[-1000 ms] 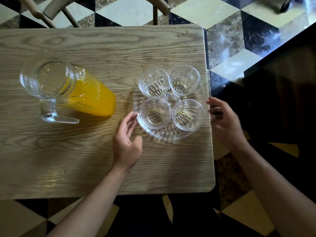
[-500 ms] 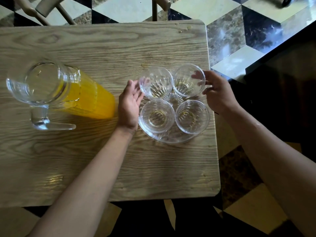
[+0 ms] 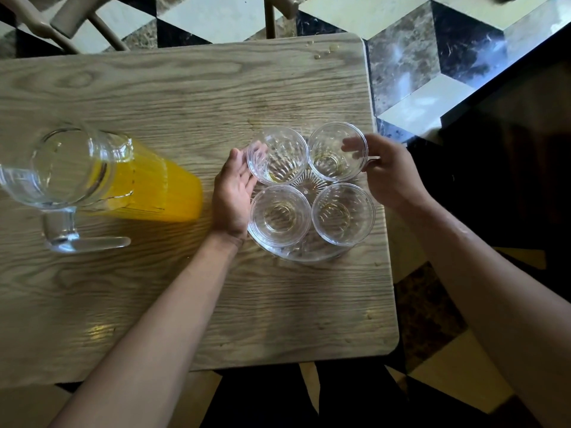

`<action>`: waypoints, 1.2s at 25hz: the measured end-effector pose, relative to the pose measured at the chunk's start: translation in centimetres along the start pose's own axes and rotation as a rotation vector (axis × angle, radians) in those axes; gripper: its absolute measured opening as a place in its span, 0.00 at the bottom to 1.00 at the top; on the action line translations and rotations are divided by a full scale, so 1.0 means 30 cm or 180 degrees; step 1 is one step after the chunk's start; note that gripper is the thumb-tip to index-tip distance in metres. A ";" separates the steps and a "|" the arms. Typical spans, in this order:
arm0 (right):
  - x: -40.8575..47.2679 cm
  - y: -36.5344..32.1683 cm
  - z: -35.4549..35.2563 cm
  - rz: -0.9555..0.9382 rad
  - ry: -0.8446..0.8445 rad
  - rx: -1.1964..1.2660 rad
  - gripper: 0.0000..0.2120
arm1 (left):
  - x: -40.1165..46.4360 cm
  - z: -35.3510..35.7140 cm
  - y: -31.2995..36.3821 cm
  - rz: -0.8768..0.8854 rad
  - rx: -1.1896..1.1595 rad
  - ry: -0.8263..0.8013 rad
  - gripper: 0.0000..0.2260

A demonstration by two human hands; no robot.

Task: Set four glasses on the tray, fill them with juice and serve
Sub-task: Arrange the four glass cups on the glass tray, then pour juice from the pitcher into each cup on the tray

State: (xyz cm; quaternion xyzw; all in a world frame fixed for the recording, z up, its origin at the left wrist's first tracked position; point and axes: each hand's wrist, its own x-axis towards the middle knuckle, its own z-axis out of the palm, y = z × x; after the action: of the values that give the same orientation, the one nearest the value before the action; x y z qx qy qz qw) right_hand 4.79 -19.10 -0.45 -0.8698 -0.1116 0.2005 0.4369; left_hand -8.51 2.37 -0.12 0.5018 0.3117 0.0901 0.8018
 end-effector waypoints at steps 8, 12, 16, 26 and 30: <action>-0.039 -0.012 -0.022 0.0118 0.0077 0.0004 0.31 | -0.019 -0.052 0.013 0.0262 0.0616 -0.0033 0.31; -0.098 -0.020 -0.068 0.0377 0.0076 0.0211 0.30 | -0.116 -0.074 0.051 0.0477 0.1006 -0.0041 0.30; -0.246 -0.083 -0.137 0.0234 0.0122 0.0314 0.20 | -0.238 -0.064 0.101 0.0610 0.1257 0.0135 0.36; -0.531 -0.319 -0.125 -0.0757 0.0019 0.0393 0.17 | -0.651 -0.050 0.221 0.1097 0.1590 0.0350 0.31; -0.557 -0.448 -0.021 -0.1030 -0.0289 0.0465 0.16 | -0.769 -0.109 0.271 0.1240 0.1531 0.0733 0.34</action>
State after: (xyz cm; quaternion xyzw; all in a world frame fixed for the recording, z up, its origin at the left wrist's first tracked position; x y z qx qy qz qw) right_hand -10.13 -17.73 14.90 -0.7965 -0.2549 0.1742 0.5199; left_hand -27.28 -1.83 15.36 0.7134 0.3109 0.2217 0.5876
